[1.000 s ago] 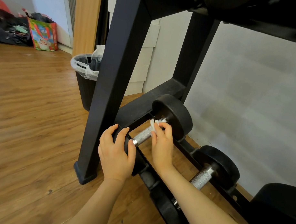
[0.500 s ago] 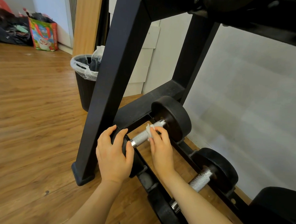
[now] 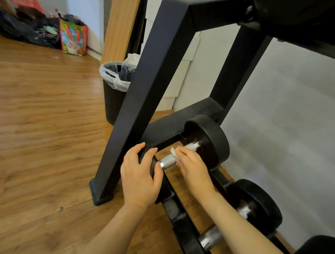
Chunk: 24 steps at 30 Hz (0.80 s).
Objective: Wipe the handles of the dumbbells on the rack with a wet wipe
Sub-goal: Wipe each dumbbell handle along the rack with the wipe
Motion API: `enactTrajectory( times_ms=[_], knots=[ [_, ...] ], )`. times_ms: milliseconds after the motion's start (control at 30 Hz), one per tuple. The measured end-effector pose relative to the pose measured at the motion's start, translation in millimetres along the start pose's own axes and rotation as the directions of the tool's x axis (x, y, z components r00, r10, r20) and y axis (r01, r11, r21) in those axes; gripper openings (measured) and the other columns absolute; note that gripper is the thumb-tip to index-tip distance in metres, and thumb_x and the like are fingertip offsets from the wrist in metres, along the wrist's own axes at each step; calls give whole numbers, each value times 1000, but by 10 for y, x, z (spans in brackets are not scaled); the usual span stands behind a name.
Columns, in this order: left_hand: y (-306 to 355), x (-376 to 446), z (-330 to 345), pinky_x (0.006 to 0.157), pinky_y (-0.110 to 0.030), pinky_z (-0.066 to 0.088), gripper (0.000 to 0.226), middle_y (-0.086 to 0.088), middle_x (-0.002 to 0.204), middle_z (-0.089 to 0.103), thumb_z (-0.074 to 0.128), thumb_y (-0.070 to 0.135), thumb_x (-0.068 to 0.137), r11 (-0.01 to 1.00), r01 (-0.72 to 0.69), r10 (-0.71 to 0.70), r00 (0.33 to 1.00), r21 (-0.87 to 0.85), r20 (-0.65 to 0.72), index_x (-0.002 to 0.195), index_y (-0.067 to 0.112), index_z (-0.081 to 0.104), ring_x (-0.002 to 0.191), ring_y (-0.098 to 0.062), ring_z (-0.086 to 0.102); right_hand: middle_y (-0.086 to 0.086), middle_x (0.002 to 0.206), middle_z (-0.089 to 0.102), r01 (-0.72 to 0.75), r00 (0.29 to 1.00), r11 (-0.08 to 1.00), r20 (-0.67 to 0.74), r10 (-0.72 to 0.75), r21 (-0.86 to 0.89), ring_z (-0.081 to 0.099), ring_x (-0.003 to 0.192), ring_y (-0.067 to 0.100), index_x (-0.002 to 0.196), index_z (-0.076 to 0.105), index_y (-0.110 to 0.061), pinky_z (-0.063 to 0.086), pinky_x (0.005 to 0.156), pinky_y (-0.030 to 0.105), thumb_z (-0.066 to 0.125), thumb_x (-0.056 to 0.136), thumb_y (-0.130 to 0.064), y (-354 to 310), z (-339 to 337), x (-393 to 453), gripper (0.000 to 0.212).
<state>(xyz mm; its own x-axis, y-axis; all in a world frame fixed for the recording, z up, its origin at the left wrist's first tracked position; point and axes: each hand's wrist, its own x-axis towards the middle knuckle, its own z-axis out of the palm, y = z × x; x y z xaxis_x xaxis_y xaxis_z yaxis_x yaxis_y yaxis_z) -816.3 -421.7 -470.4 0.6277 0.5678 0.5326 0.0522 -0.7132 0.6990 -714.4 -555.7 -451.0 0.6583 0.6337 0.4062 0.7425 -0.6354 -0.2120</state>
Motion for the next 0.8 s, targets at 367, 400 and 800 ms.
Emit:
enactTrajectory(
  times_ms=[367, 400, 800],
  knots=[
    [-16, -2, 9, 102, -43, 35, 44, -7, 134, 51, 44, 38, 89, 1000, 6, -6, 1000, -7, 7, 123, 19, 64, 128, -23, 43, 9, 130, 55, 92, 988, 995, 131, -86, -41, 53, 118, 24, 132, 54, -5, 46, 99, 34, 59, 93, -8, 34, -146, 139, 39],
    [-16, -2, 7, 103, -43, 35, 44, -7, 134, 51, 44, 38, 89, 1000, 6, -6, 1000, -4, 8, 123, 19, 64, 128, -23, 43, 7, 131, 53, 59, 987, 998, 149, -54, -24, 51, 119, 22, 133, 53, -6, 45, 100, 34, 56, 95, -10, 61, -181, 175, 38],
    [-5, -7, 6, 104, -40, 31, 44, -6, 135, 50, 43, 39, 90, 1000, 12, -12, 1000, -6, 14, 124, 20, 63, 129, -22, 41, -6, 127, 53, 78, 957, 995, 286, -56, -66, 54, 109, 12, 132, 57, -17, 48, 90, 30, 46, 101, -26, 53, -312, 353, 33]
  ],
)
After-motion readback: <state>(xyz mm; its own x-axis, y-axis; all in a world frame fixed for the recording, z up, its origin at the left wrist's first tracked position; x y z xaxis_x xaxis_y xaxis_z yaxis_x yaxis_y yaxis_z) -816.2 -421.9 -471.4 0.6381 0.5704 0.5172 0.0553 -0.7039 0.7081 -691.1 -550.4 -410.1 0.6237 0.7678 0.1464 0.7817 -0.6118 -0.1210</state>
